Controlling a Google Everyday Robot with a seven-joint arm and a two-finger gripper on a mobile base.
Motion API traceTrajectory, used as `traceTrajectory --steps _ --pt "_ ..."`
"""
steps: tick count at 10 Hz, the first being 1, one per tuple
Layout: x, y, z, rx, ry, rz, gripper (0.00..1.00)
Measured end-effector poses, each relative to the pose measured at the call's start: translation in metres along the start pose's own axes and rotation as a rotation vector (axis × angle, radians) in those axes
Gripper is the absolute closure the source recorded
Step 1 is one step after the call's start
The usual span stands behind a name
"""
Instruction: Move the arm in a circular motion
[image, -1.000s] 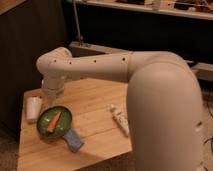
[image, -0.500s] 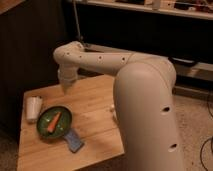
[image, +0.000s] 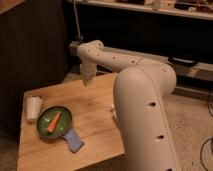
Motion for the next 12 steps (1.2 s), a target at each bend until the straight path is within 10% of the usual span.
traceTrajectory --steps 6,12 --pt "0.107 0.082 -0.046 -0.014 0.183 0.166 1.0" --pt "0.099 0.226 -0.135 -0.015 0.285 0.305 1.0"
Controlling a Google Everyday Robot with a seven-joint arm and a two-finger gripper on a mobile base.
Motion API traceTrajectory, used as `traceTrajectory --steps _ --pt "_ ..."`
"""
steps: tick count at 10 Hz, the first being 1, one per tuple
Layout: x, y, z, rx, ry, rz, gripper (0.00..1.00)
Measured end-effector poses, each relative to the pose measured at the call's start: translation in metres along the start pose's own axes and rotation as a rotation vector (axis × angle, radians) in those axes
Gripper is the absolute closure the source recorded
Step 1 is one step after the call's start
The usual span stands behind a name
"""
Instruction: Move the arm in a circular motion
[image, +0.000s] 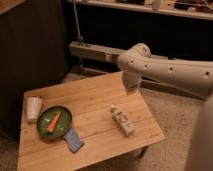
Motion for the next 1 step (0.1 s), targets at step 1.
traceTrajectory --steps 1 --pt "-0.0079 0.0243 -0.0138 0.009 0.0 0.016 1.0"
